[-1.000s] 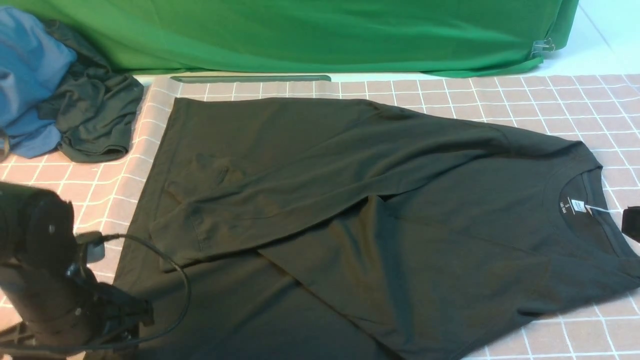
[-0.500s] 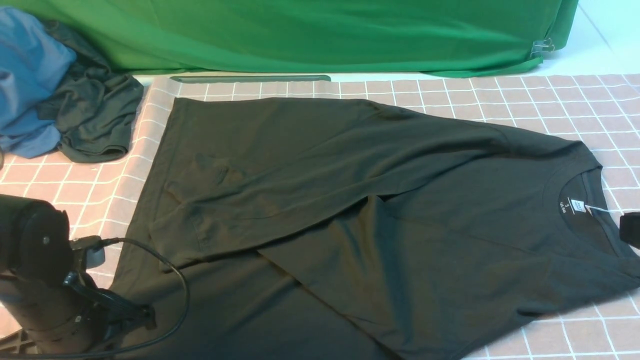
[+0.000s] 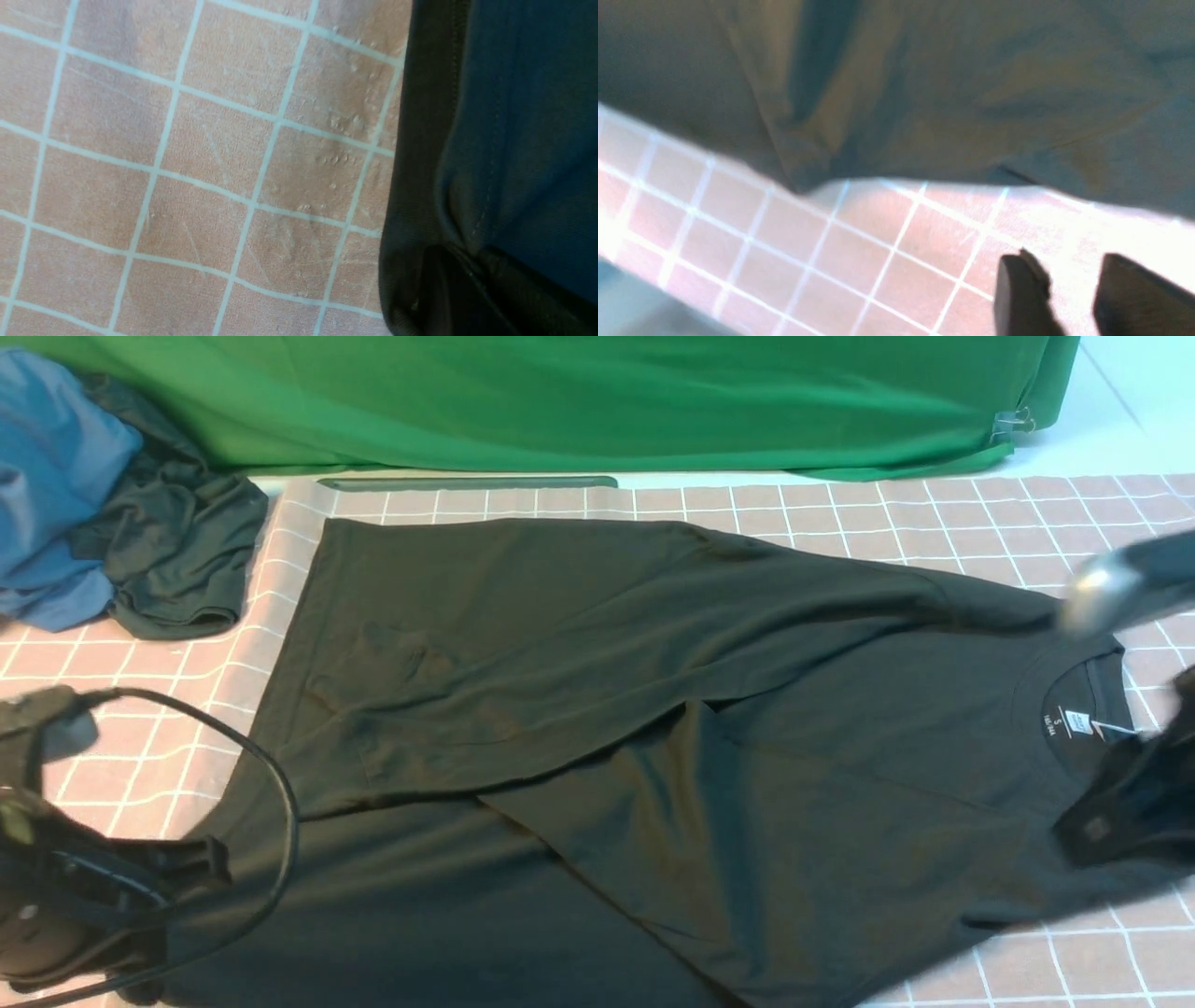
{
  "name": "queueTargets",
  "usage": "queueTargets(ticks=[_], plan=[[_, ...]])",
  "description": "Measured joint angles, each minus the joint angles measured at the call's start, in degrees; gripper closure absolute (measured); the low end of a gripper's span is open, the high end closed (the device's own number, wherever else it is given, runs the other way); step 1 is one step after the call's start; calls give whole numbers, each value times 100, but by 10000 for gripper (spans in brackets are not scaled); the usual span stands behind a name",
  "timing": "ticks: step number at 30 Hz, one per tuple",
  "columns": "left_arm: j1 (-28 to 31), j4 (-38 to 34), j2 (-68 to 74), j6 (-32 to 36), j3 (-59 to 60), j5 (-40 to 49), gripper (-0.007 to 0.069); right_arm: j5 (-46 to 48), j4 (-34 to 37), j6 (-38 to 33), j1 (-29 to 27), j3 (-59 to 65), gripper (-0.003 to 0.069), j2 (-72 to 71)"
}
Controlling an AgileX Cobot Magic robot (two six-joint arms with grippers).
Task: Fold a long-sleeved shirt over a pink coffee tablecloth.
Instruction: 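Grasp the near edge of the shirt at its hem and shoulder corners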
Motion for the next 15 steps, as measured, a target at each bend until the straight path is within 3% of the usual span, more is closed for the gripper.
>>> queueTargets(ticks=[4, 7, 15], plan=[[0, 12, -106, 0, 5, 205, 594, -169, -834, 112, 657, 0, 173, 700], [0, 59, -106, -10, 10, 301, 594, -327, -1141, 165, 851, 0, 76, 1174], [0, 52, -106, -4, 10, 206, 594, -945, -1211, 3, 914, 0, 41, 2173]])
